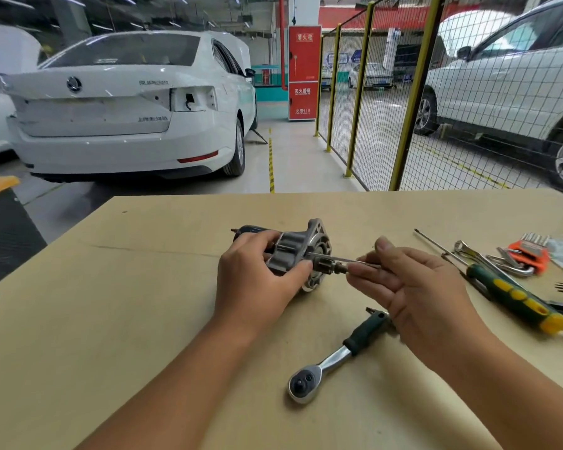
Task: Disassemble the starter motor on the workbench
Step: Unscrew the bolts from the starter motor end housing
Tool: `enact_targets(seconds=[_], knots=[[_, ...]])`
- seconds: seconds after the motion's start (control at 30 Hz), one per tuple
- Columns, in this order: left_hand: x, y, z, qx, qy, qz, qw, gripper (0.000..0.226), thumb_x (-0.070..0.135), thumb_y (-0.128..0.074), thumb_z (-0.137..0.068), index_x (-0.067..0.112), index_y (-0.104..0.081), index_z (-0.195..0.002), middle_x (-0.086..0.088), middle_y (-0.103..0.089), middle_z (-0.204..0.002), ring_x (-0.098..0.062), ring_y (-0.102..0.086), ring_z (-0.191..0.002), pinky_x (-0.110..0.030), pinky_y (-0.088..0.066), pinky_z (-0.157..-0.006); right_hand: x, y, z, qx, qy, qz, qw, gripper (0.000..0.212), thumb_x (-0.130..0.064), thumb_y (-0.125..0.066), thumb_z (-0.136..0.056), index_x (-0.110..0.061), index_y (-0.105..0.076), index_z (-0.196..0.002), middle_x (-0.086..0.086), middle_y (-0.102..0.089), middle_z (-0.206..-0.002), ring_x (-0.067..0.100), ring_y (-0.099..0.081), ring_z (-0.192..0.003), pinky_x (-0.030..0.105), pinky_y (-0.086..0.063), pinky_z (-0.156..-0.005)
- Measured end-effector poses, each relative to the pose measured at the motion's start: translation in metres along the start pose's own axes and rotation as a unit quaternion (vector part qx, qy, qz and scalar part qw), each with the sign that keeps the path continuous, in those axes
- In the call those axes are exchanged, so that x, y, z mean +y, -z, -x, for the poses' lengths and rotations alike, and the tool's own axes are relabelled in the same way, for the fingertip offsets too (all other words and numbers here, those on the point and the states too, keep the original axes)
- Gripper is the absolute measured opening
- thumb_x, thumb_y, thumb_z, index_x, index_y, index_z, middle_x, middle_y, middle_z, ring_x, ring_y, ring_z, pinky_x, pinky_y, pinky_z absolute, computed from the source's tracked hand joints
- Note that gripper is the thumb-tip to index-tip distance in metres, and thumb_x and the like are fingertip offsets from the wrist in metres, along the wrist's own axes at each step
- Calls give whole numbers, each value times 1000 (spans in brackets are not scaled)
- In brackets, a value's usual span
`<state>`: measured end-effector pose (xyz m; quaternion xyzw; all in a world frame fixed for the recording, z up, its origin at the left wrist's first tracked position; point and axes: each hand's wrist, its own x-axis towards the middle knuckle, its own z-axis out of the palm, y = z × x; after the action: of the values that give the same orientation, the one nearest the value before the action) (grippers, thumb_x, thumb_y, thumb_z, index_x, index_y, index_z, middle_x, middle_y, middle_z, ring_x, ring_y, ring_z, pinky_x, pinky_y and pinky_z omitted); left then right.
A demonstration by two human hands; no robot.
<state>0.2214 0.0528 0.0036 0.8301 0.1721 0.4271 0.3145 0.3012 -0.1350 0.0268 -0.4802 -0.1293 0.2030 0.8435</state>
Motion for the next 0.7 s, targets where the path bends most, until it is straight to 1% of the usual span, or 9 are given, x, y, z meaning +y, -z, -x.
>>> enact_targets(seconds=[0.13,0.2,0.27,0.37,0.43,0.5,0.57,0.6,0.7], knots=[[0,0,-1,-2,1,-5,1000,44,38,-92,-69,24,-76,-107,8,-68,-99,-7,-65,-85,-27,-55,-80,-13,3,-2,-23,-88,100,991,69,-48,-84,-61,7,-64,-99,24,-69,-75,26,-71,-56,34,-60,-54],[0,1,1,-4,1,-4,1000,44,38,-91,-69,24,-75,-108,8,-67,-100,-5,-64,-85,-25,-55,-80,-15,3,-1,-42,-119,142,982,70,-57,-80,-62,4,-64,-94,21,-65,-69,21,-62,-44,32,-55,-46],[1,1,1,-2,-4,-3,1000,43,38,-91,-69,25,-76,-107,9,-67,-99,-3,-64,-85,-25,-55,-79,-15,2,-1,-58,-106,140,983,64,-55,-78,-65,3,-65,-91,18,-63,-68,19,-58,-41,30,-53,-43],[2,2,0,-5,-4,-5,1000,43,39,-91,-70,24,-77,-107,8,-68,-99,-4,-64,-85,-25,-55,-79,-19,6,-1,-109,-77,151,979,53,-39,-81,-69,6,-67,-94,22,-66,-75,20,-61,-46,30,-55,-46],[2,2,-1,-9,-1,-11,1000,43,38,-91,-70,24,-77,-108,7,-68,-100,-7,-65,-86,-28,-55,-81,-19,9,-1,-131,-54,177,974,35,-24,-82,-74,5,-71,-91,25,-68,-79,23,-64,-51,32,-56,-49],[3,3,0,-11,5,-11,1000,44,37,-91,-70,23,-77,-109,6,-69,-101,-9,-66,-86,-30,-55,-83,-13,11,-2,-116,-3,212,970,10,-11,-74,-86,-1,-75,-84,25,-69,-77,27,-64,-52,34,-56,-51],[3,3,1,-12,8,-13,1000,45,38,-91,-71,22,-76,-110,5,-69,-102,-10,-66,-87,-31,-55,-84,-1,14,-5,-97,54,305,946,18,-8,-66,-96,-7,-74,-80,17,-68,-67,26,-61,-46,30,-51,-45],[4,3,1,-12,9,-15,1000,45,38,-91,-71,22,-76,-111,5,-69,-103,-10,-66,-88,-31,-55,-85,5,15,-7,-94,84,371,920,22,-12,-65,-98,-10,-72,-78,9,-66,-59,21,-57,-41,27,-45,-42],[5,2,1,-8,11,-17,1000,46,38,-90,-72,19,-77,-112,3,-69,-105,-13,-66,-90,-33,-55,-87,17,16,-10,-92,164,489,852,28,-40,-61,-97,-18,-69,-80,-8,-53,-52,7,-44,-45,27,-37,-47]])
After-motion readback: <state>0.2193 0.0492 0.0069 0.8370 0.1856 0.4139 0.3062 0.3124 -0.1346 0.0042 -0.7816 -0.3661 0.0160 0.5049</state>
